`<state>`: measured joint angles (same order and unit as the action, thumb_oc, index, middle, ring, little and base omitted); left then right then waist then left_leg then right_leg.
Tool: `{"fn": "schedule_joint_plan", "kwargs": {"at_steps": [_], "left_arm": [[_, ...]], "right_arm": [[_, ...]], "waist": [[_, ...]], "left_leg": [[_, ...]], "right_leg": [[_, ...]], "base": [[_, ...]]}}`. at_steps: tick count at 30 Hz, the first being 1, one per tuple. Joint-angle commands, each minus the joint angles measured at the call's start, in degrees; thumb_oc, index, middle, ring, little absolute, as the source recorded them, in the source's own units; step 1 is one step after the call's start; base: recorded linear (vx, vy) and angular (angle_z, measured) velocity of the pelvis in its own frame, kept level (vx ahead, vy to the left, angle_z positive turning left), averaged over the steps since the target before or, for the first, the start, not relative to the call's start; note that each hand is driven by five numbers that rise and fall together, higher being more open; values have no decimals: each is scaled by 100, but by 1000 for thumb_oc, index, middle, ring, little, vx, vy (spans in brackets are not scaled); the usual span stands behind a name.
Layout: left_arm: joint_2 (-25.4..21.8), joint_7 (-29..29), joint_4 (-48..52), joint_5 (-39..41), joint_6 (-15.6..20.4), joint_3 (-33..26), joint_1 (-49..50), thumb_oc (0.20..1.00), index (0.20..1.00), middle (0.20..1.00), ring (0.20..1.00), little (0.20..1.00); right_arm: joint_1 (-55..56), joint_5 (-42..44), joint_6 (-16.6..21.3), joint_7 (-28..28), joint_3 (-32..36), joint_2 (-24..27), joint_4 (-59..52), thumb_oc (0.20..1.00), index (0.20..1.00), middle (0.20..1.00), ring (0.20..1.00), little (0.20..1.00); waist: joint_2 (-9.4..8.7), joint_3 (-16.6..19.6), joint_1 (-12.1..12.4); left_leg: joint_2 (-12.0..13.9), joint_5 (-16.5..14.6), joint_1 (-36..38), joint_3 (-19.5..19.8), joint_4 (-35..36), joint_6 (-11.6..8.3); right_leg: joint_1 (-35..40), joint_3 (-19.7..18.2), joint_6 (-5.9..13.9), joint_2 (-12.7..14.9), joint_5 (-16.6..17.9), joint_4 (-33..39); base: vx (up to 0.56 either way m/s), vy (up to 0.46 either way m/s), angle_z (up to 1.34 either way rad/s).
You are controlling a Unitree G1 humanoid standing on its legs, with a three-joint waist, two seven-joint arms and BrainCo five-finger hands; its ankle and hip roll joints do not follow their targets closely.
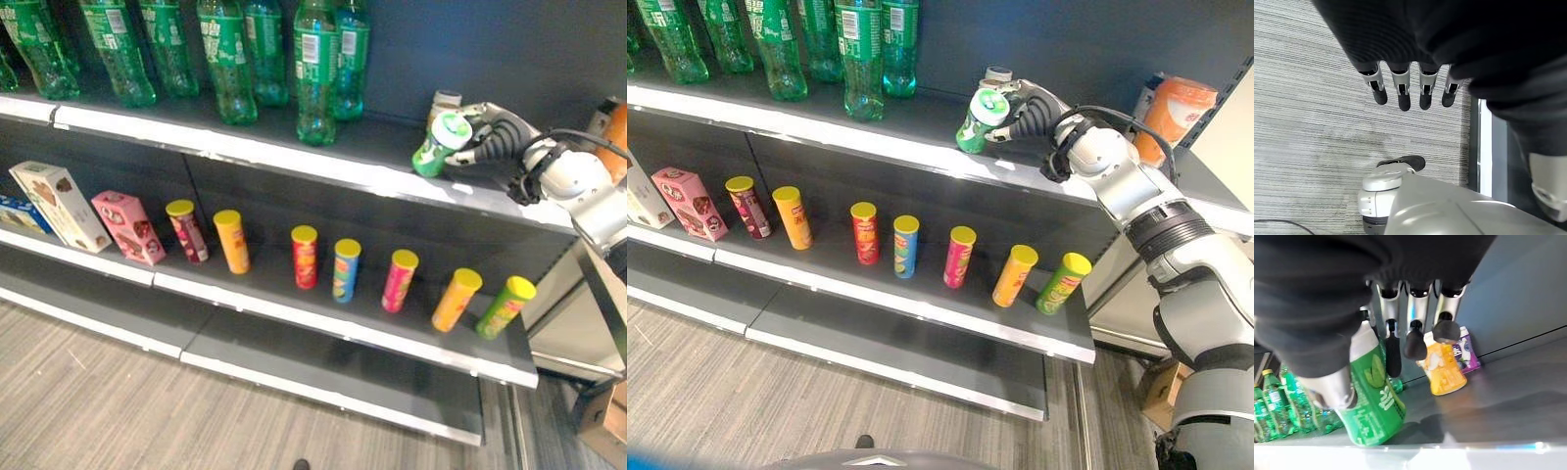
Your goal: Put the goods on the table back onto the shelves and tidy them up.
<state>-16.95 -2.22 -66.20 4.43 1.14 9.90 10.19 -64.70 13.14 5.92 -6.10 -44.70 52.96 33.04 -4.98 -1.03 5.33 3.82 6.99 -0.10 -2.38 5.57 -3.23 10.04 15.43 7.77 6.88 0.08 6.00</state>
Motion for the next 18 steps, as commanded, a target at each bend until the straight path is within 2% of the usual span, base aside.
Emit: {"fn": "schedule_joint_plan", "kwargs": {"at_steps": [1, 8, 18], "left_arm": [[-171, -73, -311, 80, 126, 222, -403, 1000, 1000, 1000, 1000, 1000], [-200, -101, -309, 136, 118, 213, -407, 1000, 1000, 1000, 1000, 1000], [-228, -92, -314, 187, 110, 170, -406, 1000, 1000, 1000, 1000, 1000]], "right_arm": [[-867, -336, -11, 169, -404, 268, 451, 200, 200, 200, 200, 200], [-802, -517, -94, 387, -109, -37, 872, 200, 200, 200, 200, 200], [-777, -374, -89, 265, -166, -66, 706, 200, 200, 200, 200, 200]], "waist": [[-180, -168, 246], [-218, -207, 278], [-278, -223, 269]], "left_leg": [[290, -658, 343, -61, -77, -445], [295, -666, 333, -62, -76, -429], [297, -688, 363, -68, -68, -423]], "right_leg": [[-193, 84, 57, 130, -239, -100], [-226, 56, 46, 126, -226, -100], [-216, 32, 40, 122, -230, -105]], "base": [[0, 0, 0], [0, 0, 0], [0, 0, 0]]}}
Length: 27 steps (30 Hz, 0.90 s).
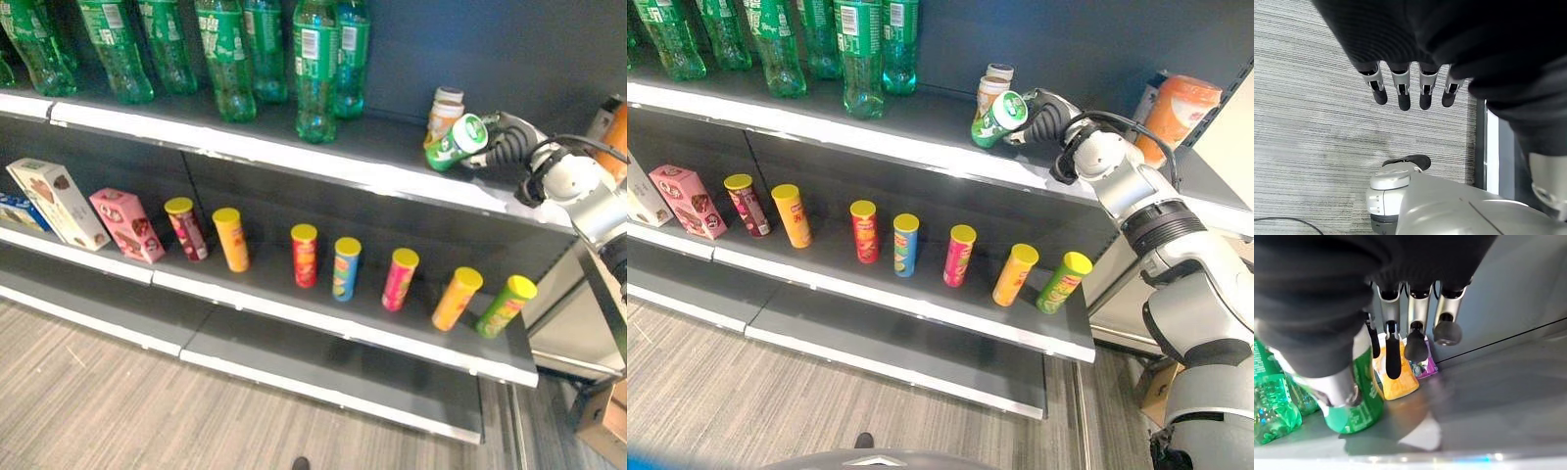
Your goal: Put the goods on the table back onto the shelves and tidy them up.
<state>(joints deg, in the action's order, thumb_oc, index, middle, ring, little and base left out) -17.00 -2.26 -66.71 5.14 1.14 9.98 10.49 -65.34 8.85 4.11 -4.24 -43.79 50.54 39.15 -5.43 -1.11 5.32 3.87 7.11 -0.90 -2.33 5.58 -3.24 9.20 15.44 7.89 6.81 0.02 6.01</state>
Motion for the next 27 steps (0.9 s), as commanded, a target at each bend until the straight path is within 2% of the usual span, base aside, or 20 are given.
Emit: {"fn": "schedule_joint_plan", "kwargs": {"at_steps": [1, 27], "left_arm": [[-223, -82, -259, 119, 107, 160, -434, 1000, 1000, 1000, 1000, 1000], [-261, -39, -244, 172, 95, 144, -368, 1000, 1000, 1000, 1000, 1000]], "right_arm": [[-717, 76, 101, 46, -289, 189, 57, 200, 200, 200, 200, 200], [-964, 722, 186, 158, -68, 433, -18, 200, 200, 200, 200, 200]], "waist": [[-244, -219, 270], [-278, -199, 217]], "left_leg": [[295, -704, 453, -78, -66, -422], [311, -749, 543, -160, -63, -419]], "right_leg": [[-129, 31, 29, 129, -224, -107], [-115, -38, 35, 127, -216, -106]], "base": [[0, 0, 0], [0, 0, 0]]}}
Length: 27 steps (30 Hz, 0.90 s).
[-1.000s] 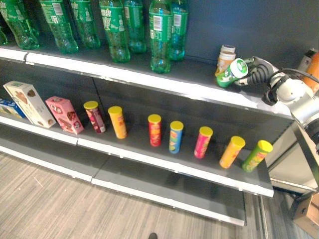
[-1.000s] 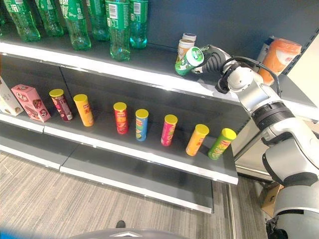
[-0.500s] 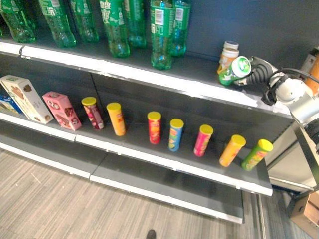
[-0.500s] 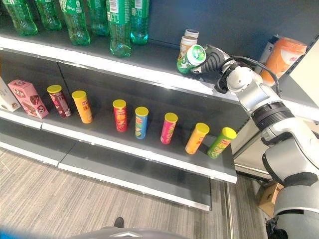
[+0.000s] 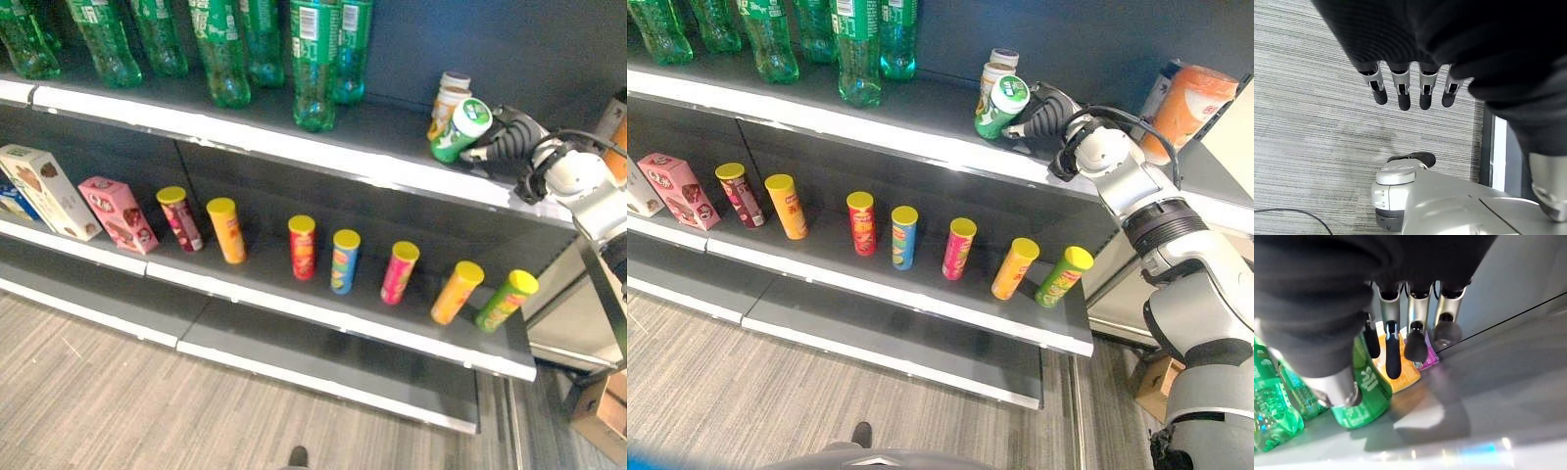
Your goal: Put the goods on the table back onto the shelves and tidy them up.
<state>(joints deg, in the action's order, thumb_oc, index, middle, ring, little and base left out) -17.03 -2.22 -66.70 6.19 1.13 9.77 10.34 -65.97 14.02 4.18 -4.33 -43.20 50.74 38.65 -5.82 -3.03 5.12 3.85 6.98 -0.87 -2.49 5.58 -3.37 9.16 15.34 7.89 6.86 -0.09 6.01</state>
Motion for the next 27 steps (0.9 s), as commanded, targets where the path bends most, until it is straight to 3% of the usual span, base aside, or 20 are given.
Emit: {"fn": "schedule_joint_plan", "kwargs": {"at_steps": [1, 2, 3, 4, 5, 6, 20, 27], "left_arm": [[-261, -42, -246, 78, 99, 161, -355, 1000, 1000, 1000, 1000, 1000], [-259, -42, -245, 86, 97, 158, -348, 1000, 1000, 1000, 1000, 1000], [-256, -38, -246, 83, 96, 160, -343, 1000, 1000, 1000, 1000, 1000], [-257, -36, -240, 85, 98, 163, -339, 1000, 1000, 1000, 1000, 1000], [-253, -31, -239, 89, 95, 159, -333, 1000, 1000, 1000, 1000, 1000], [-253, -25, -236, 92, 97, 160, -328, 1000, 1000, 1000, 1000, 1000], [-224, -56, -207, 78, 78, 79, -282, 1000, 1000, 1000, 1000, 1000], [-90, -130, -221, -10, 43, -136, -218, 1000, 1000, 1000, 1000, 1000]], "right_arm": [[-920, 210, 183, 176, -124, 422, 33, 285, 285, 285, 285, 285], [-919, 223, 182, 184, -106, 429, 27, 495, 495, 495, 495, 495], [-920, 230, 181, 187, -103, 433, 32, 580, 580, 580, 580, 580], [-910, 247, 180, 190, -89, 437, 29, 859, 859, 859, 859, 859], [-899, 260, 182, 195, -60, 439, 29, 956, 956, 956, 956, 956], [-889, 269, 182, 197, -45, 441, 39, 1000, 1000, 1000, 1000, 1000], [-671, 234, 261, 445, 284, 788, -372, 1000, 1000, 1000, 1000, 1000], [575, 452, 655, 964, 1941, 1201, -2152, 1000, 1000, 1000, 1000, 1000]], "waist": [[-239, -8, 240], [-238, -7, 236], [-238, -3, 237], [-239, 0, 236], [-238, 1, 235], [-238, 4, 235], [-204, 0, 118], [-107, 18, -47]], "left_leg": [[314, -738, 537, -144, -65, -404], [314, -738, 540, -142, -66, -403], [315, -739, 541, -144, -66, -404], [317, -741, 541, -145, -66, -403], [318, -742, 544, -147, -65, -403], [318, -744, 547, -145, -63, -403], [327, -779, 585, -213, -58, -393], [317, -848, 639, -301, -58, -353]], "right_leg": [[-110, -30, 34, 121, -207, -106], [-109, -28, 36, 123, -206, -106], [-110, -27, 38, 121, -207, -105], [-111, -28, 37, 120, -208, -106], [-110, -30, 37, 120, -208, -106], [-111, -31, 37, 121, -209, -107], [-112, -73, 54, 127, -195, -104], [-126, -135, 80, 156, -188, -115]], "base": [[0, 0, 0], [0, 0, 0], [0, 0, 0], [0, 0, 0], [0, 0, 0], [0, 0, 0], [0, 0, 0], [17, 18, -6]]}}
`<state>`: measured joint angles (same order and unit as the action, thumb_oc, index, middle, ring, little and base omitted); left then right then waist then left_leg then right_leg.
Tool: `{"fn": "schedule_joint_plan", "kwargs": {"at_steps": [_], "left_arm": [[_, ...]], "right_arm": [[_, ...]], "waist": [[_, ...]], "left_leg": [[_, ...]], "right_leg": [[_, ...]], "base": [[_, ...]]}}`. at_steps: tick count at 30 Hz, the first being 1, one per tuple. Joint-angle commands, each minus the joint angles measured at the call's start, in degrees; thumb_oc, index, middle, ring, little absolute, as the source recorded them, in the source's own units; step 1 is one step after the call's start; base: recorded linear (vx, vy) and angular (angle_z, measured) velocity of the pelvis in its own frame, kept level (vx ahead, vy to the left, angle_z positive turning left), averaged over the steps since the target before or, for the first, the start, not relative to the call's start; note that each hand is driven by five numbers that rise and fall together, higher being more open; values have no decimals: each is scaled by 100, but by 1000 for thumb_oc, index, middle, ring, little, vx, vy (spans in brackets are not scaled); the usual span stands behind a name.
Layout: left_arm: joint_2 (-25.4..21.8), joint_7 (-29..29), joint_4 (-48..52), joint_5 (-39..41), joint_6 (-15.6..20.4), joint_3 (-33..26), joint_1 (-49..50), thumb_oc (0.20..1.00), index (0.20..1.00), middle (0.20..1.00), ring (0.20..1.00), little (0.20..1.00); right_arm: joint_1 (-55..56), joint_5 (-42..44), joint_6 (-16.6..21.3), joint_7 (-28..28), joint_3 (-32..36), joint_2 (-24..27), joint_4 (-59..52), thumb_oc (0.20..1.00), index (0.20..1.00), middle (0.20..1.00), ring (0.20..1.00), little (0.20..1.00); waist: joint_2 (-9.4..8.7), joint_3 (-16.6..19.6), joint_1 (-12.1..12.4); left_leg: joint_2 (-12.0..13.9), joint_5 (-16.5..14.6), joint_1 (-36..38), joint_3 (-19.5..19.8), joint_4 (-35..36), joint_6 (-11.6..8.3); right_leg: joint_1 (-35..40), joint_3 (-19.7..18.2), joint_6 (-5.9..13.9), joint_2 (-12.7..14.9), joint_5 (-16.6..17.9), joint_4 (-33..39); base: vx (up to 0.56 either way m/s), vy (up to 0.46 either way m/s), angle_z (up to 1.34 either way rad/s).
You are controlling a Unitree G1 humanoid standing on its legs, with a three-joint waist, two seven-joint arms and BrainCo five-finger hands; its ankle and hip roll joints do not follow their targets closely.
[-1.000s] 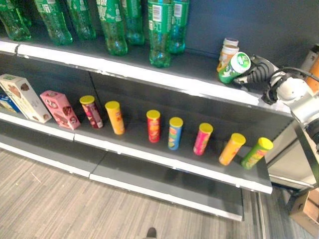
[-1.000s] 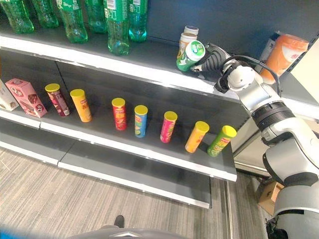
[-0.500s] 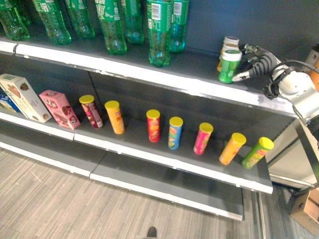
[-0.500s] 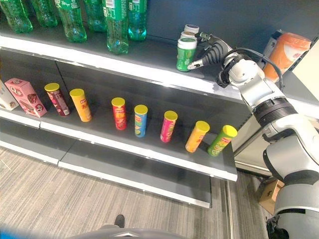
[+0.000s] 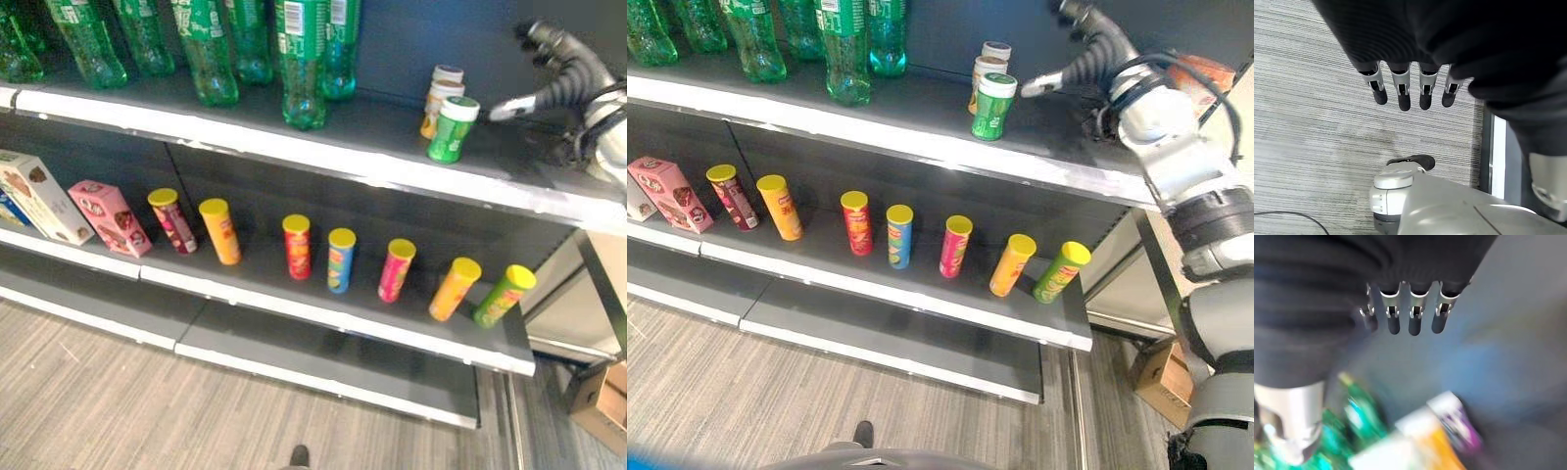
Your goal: Put the goods on the table back onto the shelves and tidy them up.
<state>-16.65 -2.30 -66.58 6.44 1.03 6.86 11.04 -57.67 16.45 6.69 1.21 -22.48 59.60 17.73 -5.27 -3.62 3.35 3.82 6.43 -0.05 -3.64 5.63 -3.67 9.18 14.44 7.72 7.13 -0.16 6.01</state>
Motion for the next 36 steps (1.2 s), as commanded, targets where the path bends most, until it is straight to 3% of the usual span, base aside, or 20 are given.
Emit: {"fn": "schedule_joint_plan", "kwargs": {"at_steps": [1, 5, 8, 10, 12, 14, 16, 17, 19, 22, 24, 26, 28, 29, 30, 31, 33, 36], "left_arm": [[-72, -135, -232, -72, 51, 96, -285, 1000, 1000, 1000, 1000, 1000], [16, -182, -207, -220, 40, -115, -295, 1000, 1000, 1000, 1000, 1000], [48, -144, -128, -311, 46, -142, -279, 1000, 1000, 1000, 1000, 1000], [58, -110, -75, -353, 52, -196, -268, 1000, 1000, 1000, 1000, 1000], [10, -11, 39, -481, 104, -238, -230, 1000, 1000, 1000, 1000, 1000], [-21, 20, 58, -521, 102, -222, -228, 1000, 1000, 1000, 1000, 1000], [-66, 120, 118, -638, 130, -213, -251, 1000, 1000, 1000, 1000, 1000], [-67, 121, 120, -638, 130, -213, -245, 1000, 1000, 1000, 1000, 1000], [-95, 207, 221, -701, 114, -216, -263, 1000, 1000, 1000, 1000, 1000], [-66, 327, 346, -758, 120, -204, -326, 1000, 1000, 1000, 1000, 1000], [-25, 409, 378, -784, 116, -11, -391, 1000, 1000, 1000, 1000, 1000], [-26, 408, 382, -773, 118, 26, -402, 1000, 1000, 1000, 1000, 1000], [-17, 374, 361, -761, 103, 141, -446, 1000, 1000, 1000, 1000, 1000], [-20, 261, 314, -675, 78, 173, -527, 1000, 1000, 1000, 1000, 1000], [-37, 196, 286, -649, 56, 169, -568, 1000, 1000, 1000, 1000, 1000], [-38, 196, 286, -649, 56, 169, -569, 1000, 1000, 1000, 1000, 1000], [-105, 37, 212, -625, 24, 130, -608, 1000, 1000, 1000, 1000, 1000], [-116, 6, 163, -619, 21, 135, -631, 1000, 1000, 1000, 1000, 1000]], "right_arm": [[31, 194, 512, 485, 204, 337, -426, 1000, 1000, 1000, 1000, 1000], [1701, -179, 715, 456, 1750, 268, -2237, 1000, 1000, 1000, 1000, 1000], [2711, -80, 790, 123, 2433, 102, -3119, 1000, 1000, 1000, 1000, 1000], [3162, 182, 845, -119, 2689, 3, -3467, 1000, 1000, 1000, 1000, 1000], [4252, 1132, 811, -822, 3195, -400, -3990, 1000, 1000, 1000, 1000, 1000], [4523, 1410, 747, -1046, 3232, -520, -4065, 1000, 1000, 1000, 1000, 1000], [5217, 1986, 375, -1697, 2815, -749, -3920, 1000, 1000, 1000, 1000, 1000], [5217, 1991, 377, -1703, 2813, -749, -3915, 1000, 1000, 1000, 1000, 1000], [5780, 2024, 22, -2220, 2335, -661, -3746, 1000, 1000, 1000, 1000, 1000], [6649, 1326, -381, -2652, 1698, -717, -2884, 1000, 1000, 1000, 1000, 1000], [6834, 360, -582, -2503, 1015, -1477, -1020, 1000, 1000, 1000, 1000, 1000], [6762, 32, -506, -2386, 899, -1667, -558, 1000, 1000, 1000, 1000, 1000], [6667, -677, -521, -1831, 799, -2294, 501, 1000, 1000, 1000, 1000, 1000], [6440, -1009, -551, -1142, 939, -3010, 1776, 1000, 1000, 1000, 1000, 1000], [6322, -1068, -590, -856, 1055, -3328, 2284, 1000, 1000, 1000, 1000, 1000], [6321, -1068, -589, -856, 1055, -3329, 2284, 1000, 1000, 1000, 1000, 1000], [6124, -1222, -747, -407, 1240, -3866, 3364, 1000, 1000, 1000, 1000, 1000], [6003, -1229, -749, -221, 1281, -4061, 3876, 1000, 1000, 1000, 1000, 1000]], "waist": [[-119, 79, 81], [-62, 102, -60], [-62, 98, -134], [-40, 81, -231], [-15, 66, -372], [-27, 64, -372], [-4, 38, -445], [-5, 41, -443], [0, 22, -469], [43, -34, -545], [106, -90, -592], [113, -84, -613], [143, -77, -631], [163, -71, -639], [166, -76, -635], [166, -77, -635], [195, -57, -610], [207, -59, -593]], "left_leg": [[316, -810, 564, -205, -62, -317], [300, -871, 601, -277, -62, -286], [297, -898, 617, -335, -62, -269], [294, -910, 626, -368, -62, -257], [296, -924, 632, -458, -62, -243], [290, -926, 628, -483, -62, -241], [278, -920, 634, -538, -62, -242], [278, -922, 636, -541, -62, -242], [272, -918, 640, -573, -62, -246], [263, -921, 660, -608, -62, -249], [255, -933, 706, -635, -62, -241], [246, -925, 688, -636, -62, -231], [231, -936, 696, -636, -62, -205], [210, -945, 716, -628, -62, -174], [198, -951, 727, -625, -62, -160], [198, -951, 728, -626, -62, -160], [173, -981, 761, -594, -62, -130], [162, -1001, 801, -586, -62, -119]], "right_leg": [[-135, -57, 103, 134, -184, -114], [-167, -129, 126, 145, -181, -116], [-204, -191, 145, 152, -167, -122], [-234, -238, 157, 158, -157, -130], [-306, -321, 175, 177, -147, -168], [-329, -351, 179, 181, -147, -178], [-367, -401, 180, 207, -133, -201], [-367, -404, 180, 207, -135, -202], [-386, -416, 182, 224, -125, -213], [-404, -439, 194, 252, -122, -242], [-376, -421, 197, 276, -129, -264], [-396, -415, 198, 287, -123, -270], [-385, -414, 201, 303, -121, -276], [-371, -426, 200, 318, -110, -276], [-366, -434, 201, 321, -110, -280], [-365, -434, 201, 322, -110, -279], [-322, -435, 194, 329, -121, -283], [-280, -435, 189, 328, -128, -281]], "base": [[14, 15, -20], [20, 27, -12], [4, 30, -19], [-2, 20, -19], [1, 31, -21], [-2, 13, -9], [-4, 15, -15], [-8, 5, -21], [-15, 1, -13], [-20, 11, 0], [-33, 30, -6], [-12, 16, -16], [1, 10, -14], [1, 6, -6], [1, 5, -4], [6, -2, -3], [0, 0, 0], [0, 0, 0]]}}
